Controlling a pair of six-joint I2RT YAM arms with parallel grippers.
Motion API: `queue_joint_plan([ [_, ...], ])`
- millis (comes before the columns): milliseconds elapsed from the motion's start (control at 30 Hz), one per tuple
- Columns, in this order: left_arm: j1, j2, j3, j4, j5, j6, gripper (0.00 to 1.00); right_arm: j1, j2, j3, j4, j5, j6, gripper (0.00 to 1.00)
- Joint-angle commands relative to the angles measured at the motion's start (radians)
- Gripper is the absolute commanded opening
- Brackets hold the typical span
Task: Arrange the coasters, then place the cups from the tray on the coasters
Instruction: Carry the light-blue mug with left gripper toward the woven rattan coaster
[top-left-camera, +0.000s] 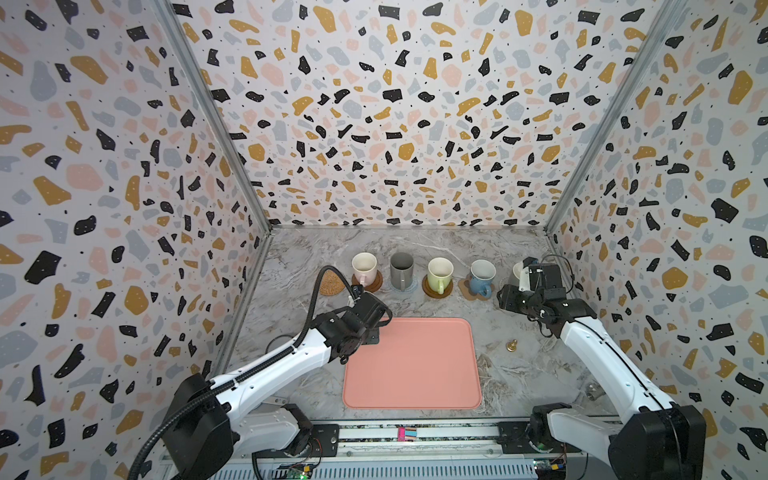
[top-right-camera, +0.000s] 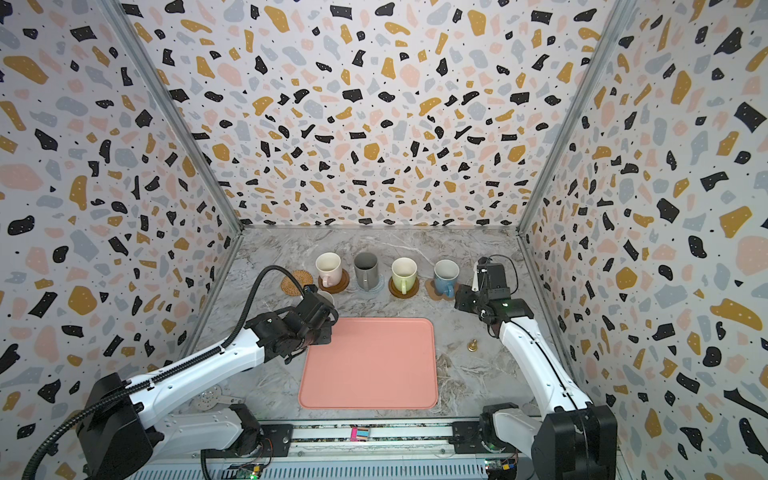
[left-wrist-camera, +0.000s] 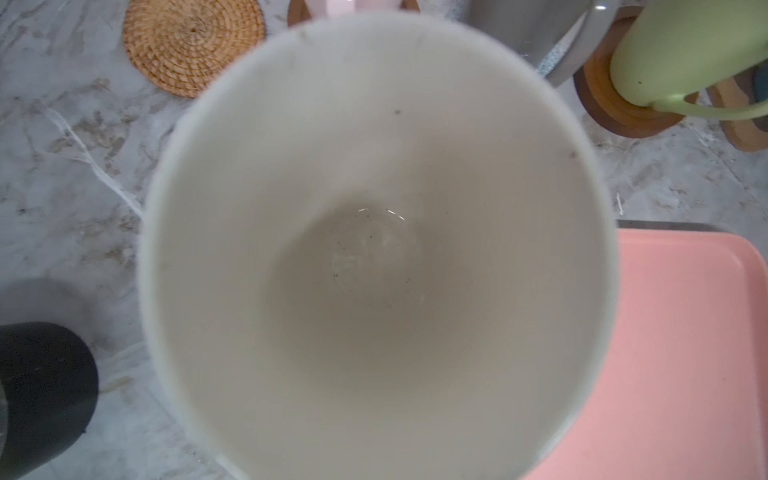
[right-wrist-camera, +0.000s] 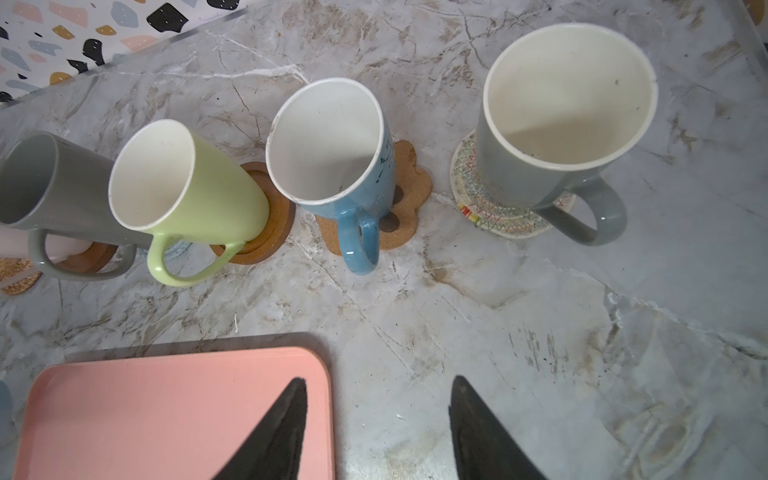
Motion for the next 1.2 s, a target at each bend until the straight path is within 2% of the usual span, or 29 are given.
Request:
queue_joint_plan([
  [0, 0.050, -0.008, 0.033, 0.043, 0.002, 0.084, 0.16, -0.004, -0.020, 0.026, -0.032, 0.017, 0.004, 0.57],
  [433, 0.195, 0.087, 0.072, 0.117, 0.064, 0.179, 0.16, -0.004, -0.029, 0.014, -0.050, 0.048, 0.015, 0.57],
  [1167, 0.352, 0.161, 0.108, 0.186, 0.111, 0.275, 0.15, -0.008, -0.020, 0.017, -0.062, 0.078, 0.032, 0.57],
])
